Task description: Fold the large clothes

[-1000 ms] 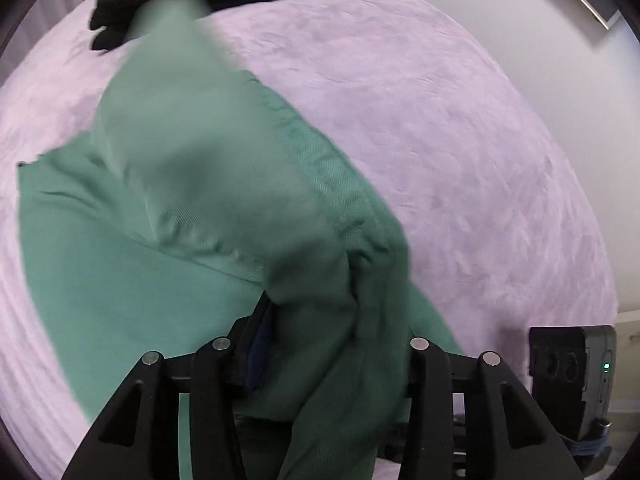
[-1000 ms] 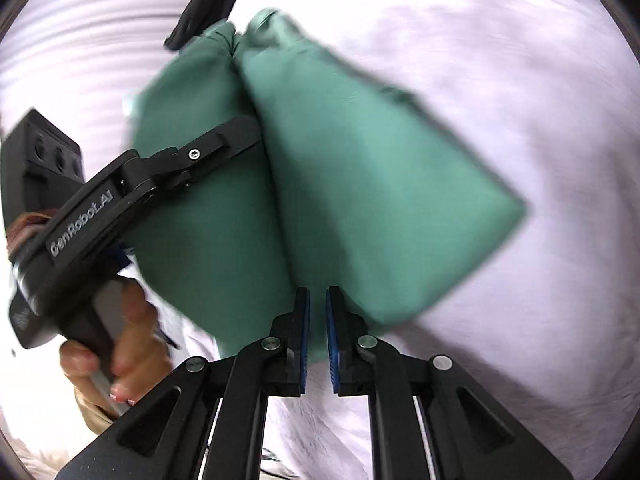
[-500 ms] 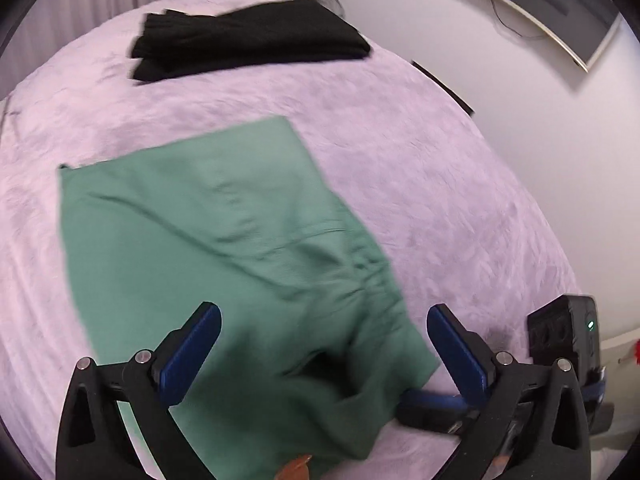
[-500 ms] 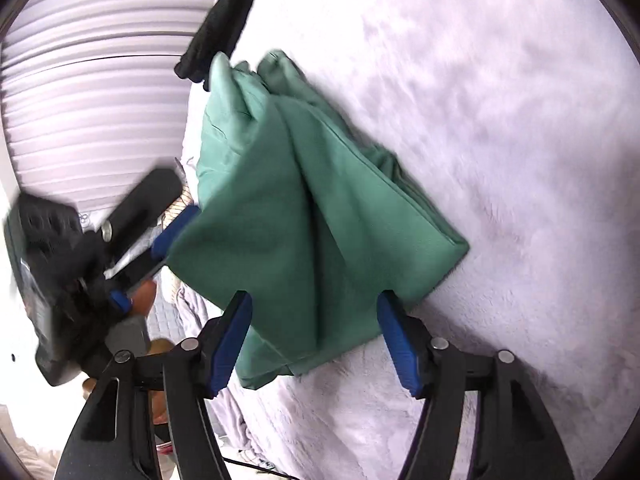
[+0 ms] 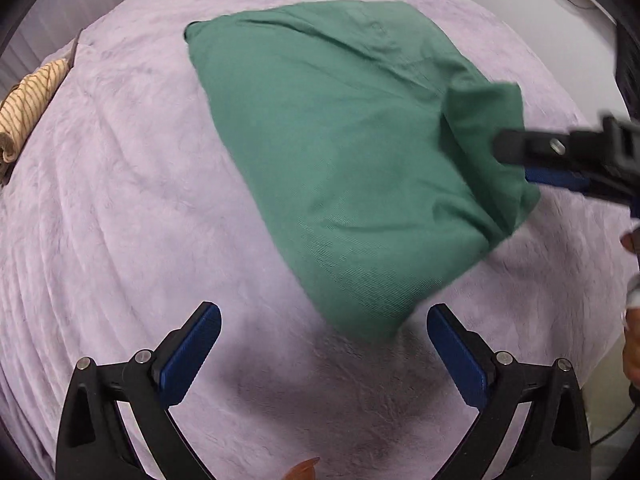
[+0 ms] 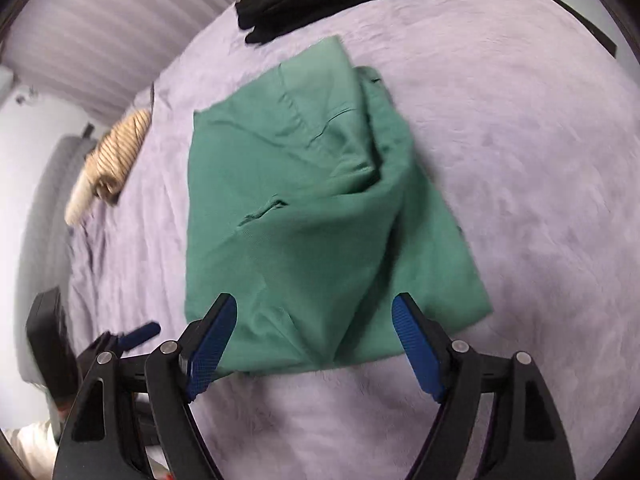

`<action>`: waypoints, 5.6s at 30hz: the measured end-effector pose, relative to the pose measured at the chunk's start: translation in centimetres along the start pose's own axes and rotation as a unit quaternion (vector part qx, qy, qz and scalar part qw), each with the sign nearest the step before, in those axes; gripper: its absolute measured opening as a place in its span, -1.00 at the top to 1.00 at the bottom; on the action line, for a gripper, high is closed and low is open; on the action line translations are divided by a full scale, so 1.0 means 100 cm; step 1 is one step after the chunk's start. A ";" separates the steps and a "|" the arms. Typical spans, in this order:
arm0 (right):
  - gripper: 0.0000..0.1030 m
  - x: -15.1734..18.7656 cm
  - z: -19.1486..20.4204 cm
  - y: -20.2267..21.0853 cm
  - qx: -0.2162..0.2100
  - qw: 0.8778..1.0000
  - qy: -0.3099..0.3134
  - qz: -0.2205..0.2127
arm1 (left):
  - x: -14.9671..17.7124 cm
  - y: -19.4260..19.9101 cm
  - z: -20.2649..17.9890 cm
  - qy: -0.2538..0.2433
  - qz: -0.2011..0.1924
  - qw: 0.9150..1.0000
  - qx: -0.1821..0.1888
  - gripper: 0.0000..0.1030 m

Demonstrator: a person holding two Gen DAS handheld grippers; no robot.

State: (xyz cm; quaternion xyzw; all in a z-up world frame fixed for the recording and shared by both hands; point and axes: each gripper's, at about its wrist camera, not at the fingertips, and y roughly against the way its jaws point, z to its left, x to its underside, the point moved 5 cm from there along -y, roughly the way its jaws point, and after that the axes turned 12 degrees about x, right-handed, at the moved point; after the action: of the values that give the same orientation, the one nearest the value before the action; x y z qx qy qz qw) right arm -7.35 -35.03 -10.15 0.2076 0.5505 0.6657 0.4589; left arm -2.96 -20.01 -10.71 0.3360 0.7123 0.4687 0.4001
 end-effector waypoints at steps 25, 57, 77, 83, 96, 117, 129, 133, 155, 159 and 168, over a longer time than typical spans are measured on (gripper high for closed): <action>0.82 0.024 -0.114 -0.008 -0.029 0.981 -0.187 0.033 | 0.017 0.026 0.089 0.166 -0.017 0.986 0.008 -1.00; 0.83 -0.047 -0.114 -0.061 -0.060 0.992 -0.059 0.097 | -0.036 -0.032 0.037 0.179 -0.011 0.983 -0.030 -1.00; 0.91 -0.160 -0.070 -0.070 -0.067 0.997 -0.011 0.045 | -0.055 -0.051 0.014 0.194 0.005 0.981 -0.026 -1.00; 0.91 -0.161 -0.079 -0.109 -0.053 0.996 -0.011 0.076 | -0.062 -0.062 0.022 0.193 0.012 0.981 -0.011 -1.00; -0.57 -0.152 -0.098 -0.082 -0.097 0.992 -0.009 0.084 | -0.082 -0.073 0.031 0.188 0.024 0.982 0.006 -1.00; -0.57 -0.162 -0.069 -0.130 -0.212 0.969 -0.002 0.127 | -0.119 -0.097 0.074 0.208 0.001 0.969 0.134 -1.00; 0.56 -0.158 -0.069 -0.136 -0.237 0.962 -0.037 0.131 | -0.115 -0.097 0.051 0.184 -0.011 0.967 0.175 0.12; 0.63 -0.154 -0.068 -0.118 -0.282 0.949 -0.074 0.122 | -0.119 -0.068 0.047 0.178 -0.040 0.962 0.203 0.35; 0.60 0.043 0.038 -0.070 -0.273 0.943 -0.087 0.170 | 0.102 0.022 0.082 0.158 0.020 0.982 0.104 0.08; 0.42 0.060 0.027 -0.077 -0.184 0.962 -0.118 0.164 | 0.127 0.026 0.097 0.184 0.024 0.976 0.113 0.08; 0.59 0.024 0.048 -0.037 -0.063 0.995 -0.022 0.067 | 0.070 0.051 0.144 0.171 -0.073 0.981 0.051 -0.37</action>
State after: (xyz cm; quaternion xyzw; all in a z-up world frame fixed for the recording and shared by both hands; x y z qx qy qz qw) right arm -3.35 -30.56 -12.61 0.2289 0.4819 0.7239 0.4374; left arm 7.15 -6.52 -11.19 0.2179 0.8157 0.4522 0.2876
